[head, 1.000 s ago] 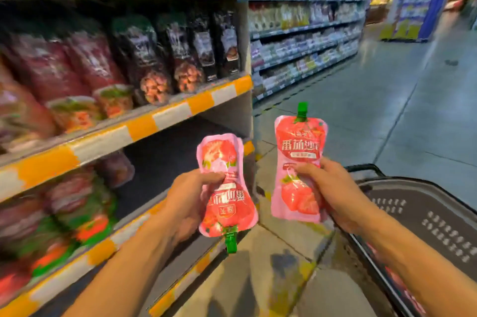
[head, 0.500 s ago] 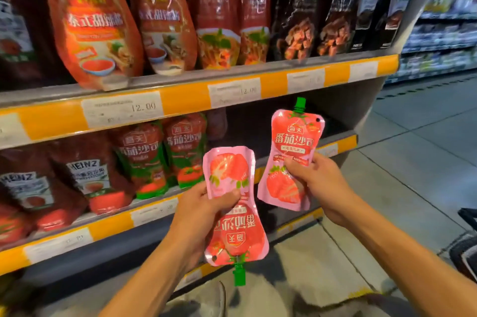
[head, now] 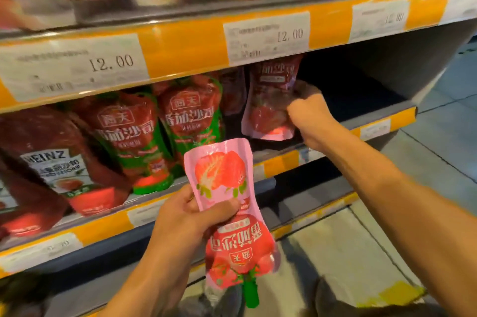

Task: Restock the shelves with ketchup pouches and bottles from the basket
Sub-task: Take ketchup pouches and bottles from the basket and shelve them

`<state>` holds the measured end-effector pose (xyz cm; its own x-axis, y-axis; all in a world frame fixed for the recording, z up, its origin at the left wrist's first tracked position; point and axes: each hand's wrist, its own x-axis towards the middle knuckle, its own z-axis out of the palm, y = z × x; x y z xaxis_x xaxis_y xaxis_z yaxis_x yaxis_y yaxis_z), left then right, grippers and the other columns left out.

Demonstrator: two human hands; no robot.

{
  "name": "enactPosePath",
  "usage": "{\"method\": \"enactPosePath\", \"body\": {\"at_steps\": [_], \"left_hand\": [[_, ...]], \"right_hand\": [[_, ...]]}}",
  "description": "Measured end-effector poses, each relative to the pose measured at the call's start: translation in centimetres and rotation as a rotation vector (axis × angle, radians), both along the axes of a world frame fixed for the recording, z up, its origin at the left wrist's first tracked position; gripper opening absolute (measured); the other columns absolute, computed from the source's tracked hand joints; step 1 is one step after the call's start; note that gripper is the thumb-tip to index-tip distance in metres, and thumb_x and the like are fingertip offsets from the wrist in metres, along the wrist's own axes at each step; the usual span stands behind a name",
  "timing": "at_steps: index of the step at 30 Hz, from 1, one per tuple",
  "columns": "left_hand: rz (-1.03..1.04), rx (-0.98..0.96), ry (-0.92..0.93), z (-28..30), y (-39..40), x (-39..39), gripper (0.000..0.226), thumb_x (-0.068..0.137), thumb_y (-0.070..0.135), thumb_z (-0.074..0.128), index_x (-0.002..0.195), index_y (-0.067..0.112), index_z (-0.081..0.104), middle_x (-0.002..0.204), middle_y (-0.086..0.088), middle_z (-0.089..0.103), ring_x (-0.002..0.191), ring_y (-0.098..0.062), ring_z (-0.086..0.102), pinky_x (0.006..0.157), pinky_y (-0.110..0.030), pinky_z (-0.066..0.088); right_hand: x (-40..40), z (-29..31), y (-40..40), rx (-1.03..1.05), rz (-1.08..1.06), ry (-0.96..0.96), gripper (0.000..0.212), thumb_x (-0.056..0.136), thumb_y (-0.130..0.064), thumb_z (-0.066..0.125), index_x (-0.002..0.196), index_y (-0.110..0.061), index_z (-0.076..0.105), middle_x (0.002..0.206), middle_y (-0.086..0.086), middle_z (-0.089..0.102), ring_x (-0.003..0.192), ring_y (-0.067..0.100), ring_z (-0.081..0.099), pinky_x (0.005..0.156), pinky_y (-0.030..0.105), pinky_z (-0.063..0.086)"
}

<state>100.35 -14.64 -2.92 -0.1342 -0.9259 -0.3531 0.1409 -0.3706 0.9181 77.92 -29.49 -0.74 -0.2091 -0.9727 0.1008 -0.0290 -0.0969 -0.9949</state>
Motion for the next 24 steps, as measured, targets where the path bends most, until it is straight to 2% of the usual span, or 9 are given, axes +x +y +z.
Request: {"method": "enactPosePath", "body": {"at_steps": [3, 5, 7, 11, 13, 15, 18, 20, 24], "left_hand": [[-0.007, -0.020, 0.012, -0.6, -0.2, 0.0, 0.063, 0.049, 0.023, 0.086, 0.110, 0.013, 0.070, 0.098, -0.008, 0.078, 0.087, -0.025, 0.076, 0.060, -0.025, 0.057], [-0.008, -0.034, 0.021, -0.9, -0.3, 0.0, 0.061, 0.051, 0.021, 0.087, 0.110, 0.012, 0.071, 0.100, -0.009, 0.077, 0.088, -0.026, 0.076, 0.059, -0.024, 0.057], [-0.006, -0.061, 0.013, -1.2, -0.4, 0.1, 0.061, 0.052, 0.016, 0.091, 0.109, 0.012, 0.071, 0.100, -0.010, 0.077, 0.089, -0.026, 0.075, 0.062, -0.024, 0.057], [0.052, -0.108, -0.010, -1.2, -0.5, 0.3, 0.063, 0.054, 0.012, 0.091, 0.113, 0.012, 0.069, 0.103, -0.009, 0.077, 0.095, -0.026, 0.074, 0.073, -0.033, 0.058], [0.082, -0.121, -0.008, -1.3, -0.7, 0.5, 0.068, 0.050, 0.011, 0.095, 0.113, 0.012, 0.069, 0.103, -0.008, 0.077, 0.096, -0.026, 0.074, 0.075, -0.036, 0.057], [0.111, -0.128, 0.007, -1.3, -0.9, 0.7, 0.063, 0.052, 0.017, 0.088, 0.112, 0.012, 0.068, 0.102, -0.007, 0.077, 0.094, -0.025, 0.074, 0.071, -0.032, 0.059], [0.137, -0.136, 0.044, -1.3, -1.0, 0.8, 0.060, 0.053, 0.015, 0.087, 0.110, 0.013, 0.069, 0.100, -0.007, 0.078, 0.089, -0.023, 0.075, 0.063, -0.025, 0.059], [0.143, -0.142, 0.056, -1.2, -1.1, 0.8, 0.060, 0.053, 0.015, 0.087, 0.110, 0.013, 0.069, 0.099, -0.007, 0.078, 0.088, -0.023, 0.075, 0.062, -0.025, 0.059], [0.148, -0.156, 0.057, -1.0, -1.1, 0.6, 0.057, 0.057, 0.014, 0.086, 0.111, 0.015, 0.068, 0.100, -0.005, 0.078, 0.091, -0.023, 0.075, 0.063, -0.027, 0.059]], "right_hand": [[1.4, -0.1, -1.5, 0.007, -0.001, 0.000, 0.039, 0.084, 0.002, 0.076, 0.121, 0.000, 0.064, 0.116, 0.017, 0.071, 0.101, 0.026, 0.067, 0.079, 0.031, 0.059], [2.3, -0.5, -2.1, -0.016, 0.021, 0.022, 0.041, 0.082, 0.005, 0.077, 0.120, -0.002, 0.062, 0.116, 0.014, 0.068, 0.106, 0.026, 0.064, 0.082, 0.027, 0.059], [2.9, -0.8, -2.3, -0.058, 0.054, 0.117, 0.044, 0.082, 0.000, 0.079, 0.121, -0.006, 0.061, 0.114, 0.010, 0.067, 0.109, 0.025, 0.065, 0.093, 0.032, 0.056], [3.4, -1.5, -2.6, -0.088, 0.132, 0.214, 0.054, 0.086, -0.011, 0.078, 0.135, -0.005, 0.055, 0.115, 0.003, 0.065, 0.097, 0.006, 0.063, 0.078, 0.008, 0.051], [3.2, -1.8, -2.8, -0.051, 0.141, 0.322, 0.062, 0.084, -0.012, 0.080, 0.138, -0.006, 0.052, 0.115, -0.002, 0.062, 0.099, 0.005, 0.060, 0.073, 0.001, 0.046], [2.8, -2.3, -3.0, -0.012, 0.140, 0.435, 0.066, 0.081, -0.011, 0.083, 0.139, -0.007, 0.051, 0.120, -0.001, 0.063, 0.111, 0.015, 0.061, 0.077, 0.005, 0.047], [2.7, -2.9, -3.6, 0.011, 0.077, 0.557, 0.062, 0.079, -0.018, 0.085, 0.133, -0.010, 0.056, 0.126, 0.007, 0.067, 0.116, 0.023, 0.063, 0.095, 0.033, 0.053], [3.0, -3.2, -4.2, -0.001, 0.037, 0.572, 0.057, 0.079, -0.020, 0.084, 0.129, -0.012, 0.059, 0.124, 0.006, 0.069, 0.113, 0.022, 0.064, 0.089, 0.029, 0.053], [3.7, -3.7, -5.2, -0.024, -0.055, 0.561, 0.060, 0.079, -0.025, 0.085, 0.128, -0.012, 0.055, 0.121, 0.003, 0.068, 0.099, 0.011, 0.060, 0.060, 0.004, 0.040]]}}
